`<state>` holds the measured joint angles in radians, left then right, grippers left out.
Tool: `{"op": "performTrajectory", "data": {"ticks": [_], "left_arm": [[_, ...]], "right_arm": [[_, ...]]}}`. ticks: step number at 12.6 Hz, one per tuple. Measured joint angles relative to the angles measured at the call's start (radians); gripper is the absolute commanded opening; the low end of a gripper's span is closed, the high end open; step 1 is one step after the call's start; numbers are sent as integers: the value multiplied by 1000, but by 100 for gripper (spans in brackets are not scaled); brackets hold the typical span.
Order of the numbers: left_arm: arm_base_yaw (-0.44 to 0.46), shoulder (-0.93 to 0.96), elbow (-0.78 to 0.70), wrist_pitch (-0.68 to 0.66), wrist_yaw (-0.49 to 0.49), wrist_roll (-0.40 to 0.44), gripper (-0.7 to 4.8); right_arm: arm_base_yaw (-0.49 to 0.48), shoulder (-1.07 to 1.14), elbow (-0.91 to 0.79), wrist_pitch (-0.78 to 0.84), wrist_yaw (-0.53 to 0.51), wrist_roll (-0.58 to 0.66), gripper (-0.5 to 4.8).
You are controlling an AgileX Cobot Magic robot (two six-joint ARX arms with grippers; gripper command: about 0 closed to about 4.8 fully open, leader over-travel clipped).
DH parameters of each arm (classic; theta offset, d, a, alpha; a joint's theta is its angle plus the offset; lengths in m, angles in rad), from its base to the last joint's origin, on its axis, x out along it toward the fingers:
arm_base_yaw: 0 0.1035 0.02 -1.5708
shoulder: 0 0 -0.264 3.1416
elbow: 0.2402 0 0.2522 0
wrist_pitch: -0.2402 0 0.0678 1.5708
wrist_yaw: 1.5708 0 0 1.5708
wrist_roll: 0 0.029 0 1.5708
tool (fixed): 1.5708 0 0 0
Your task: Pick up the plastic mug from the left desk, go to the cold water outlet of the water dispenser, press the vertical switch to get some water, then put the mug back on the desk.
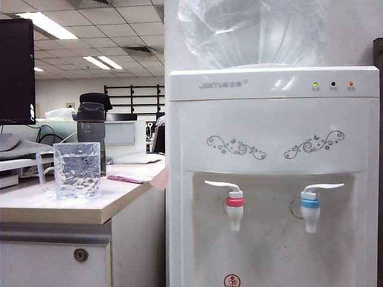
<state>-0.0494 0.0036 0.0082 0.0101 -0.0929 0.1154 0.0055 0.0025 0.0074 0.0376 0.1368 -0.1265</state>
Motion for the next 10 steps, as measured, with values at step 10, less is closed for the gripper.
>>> {"op": "performTrajectory", "data": {"ticks": [10], "left_arm": [[0,0,0,0,0,0,-6]], "right_arm": [[-1,0,0,-55,-1,114,-1]]}}
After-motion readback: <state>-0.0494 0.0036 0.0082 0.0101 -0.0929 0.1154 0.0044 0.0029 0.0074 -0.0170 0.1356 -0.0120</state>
